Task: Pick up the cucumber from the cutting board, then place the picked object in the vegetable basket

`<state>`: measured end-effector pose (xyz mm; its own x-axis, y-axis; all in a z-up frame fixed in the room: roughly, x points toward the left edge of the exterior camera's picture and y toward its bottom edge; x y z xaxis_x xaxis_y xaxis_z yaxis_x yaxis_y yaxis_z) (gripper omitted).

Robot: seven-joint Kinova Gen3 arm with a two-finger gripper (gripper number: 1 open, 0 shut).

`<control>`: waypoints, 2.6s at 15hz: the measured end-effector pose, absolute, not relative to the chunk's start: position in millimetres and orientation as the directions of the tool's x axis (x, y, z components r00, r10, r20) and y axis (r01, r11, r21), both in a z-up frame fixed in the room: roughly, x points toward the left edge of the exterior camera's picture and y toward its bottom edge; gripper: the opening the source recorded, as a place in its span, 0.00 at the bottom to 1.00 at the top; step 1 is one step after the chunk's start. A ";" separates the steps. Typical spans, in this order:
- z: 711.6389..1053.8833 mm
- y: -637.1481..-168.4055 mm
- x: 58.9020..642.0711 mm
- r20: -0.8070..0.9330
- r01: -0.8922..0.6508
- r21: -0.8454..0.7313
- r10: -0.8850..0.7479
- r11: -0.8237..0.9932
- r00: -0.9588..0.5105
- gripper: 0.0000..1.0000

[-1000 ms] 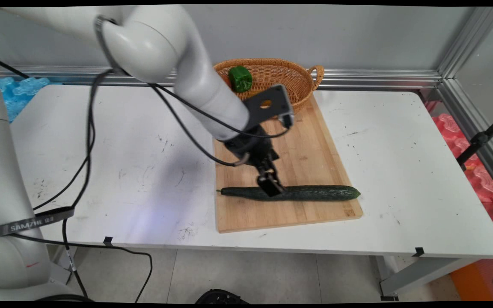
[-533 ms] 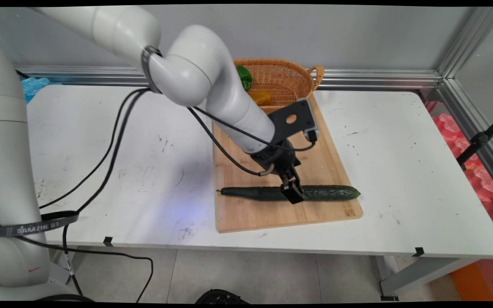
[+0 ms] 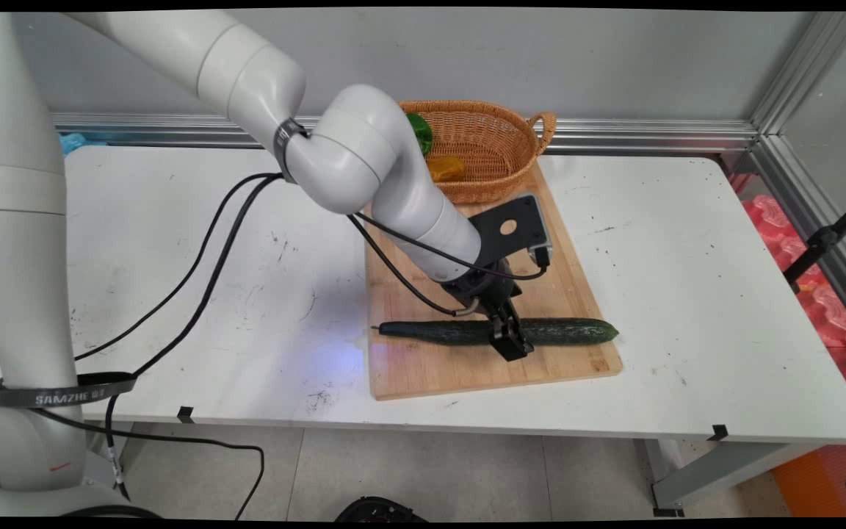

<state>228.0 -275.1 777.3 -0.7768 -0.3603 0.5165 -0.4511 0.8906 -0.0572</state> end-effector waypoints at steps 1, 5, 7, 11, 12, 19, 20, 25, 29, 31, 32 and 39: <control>774.2 -275.1 227.5 0.516 -0.451 -0.057 -0.361 0.891 -0.777 1.00; 764.6 -274.8 225.8 0.513 -0.451 -0.056 -0.362 0.891 -0.778 0.00; 762.0 -275.1 225.6 0.512 -0.453 -0.056 -0.363 0.890 -0.778 0.00; 761.5 -278.3 225.3 0.517 -0.456 -0.059 -0.364 0.888 -0.775 0.00; 762.6 -279.5 224.8 0.519 -0.456 -0.059 -0.363 0.888 -0.774 0.00; 802.2 -303.4 226.8 0.561 -0.460 -0.078 -0.342 0.884 -0.754 0.00; 811.5 -310.2 228.2 0.570 -0.461 -0.086 -0.336 0.883 -0.750 0.00; 843.4 -343.7 243.2 0.596 -0.481 -0.129 -0.320 0.867 -0.736 0.00; 860.0 -371.5 262.7 0.602 -0.501 -0.176 -0.310 0.847 -0.736 0.00; 865.6 -386.5 275.4 0.603 -0.514 -0.200 -0.309 0.834 -0.735 0.00; 867.4 -392.9 281.3 0.604 -0.521 -0.210 -0.309 0.828 -0.735 0.00; 864.3 -443.9 330.3 0.600 -0.551 -0.277 -0.306 0.787 -0.739 0.00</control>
<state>330.3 -443.9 864.3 -0.7387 -0.3062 0.6005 -0.5514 0.7869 -0.2771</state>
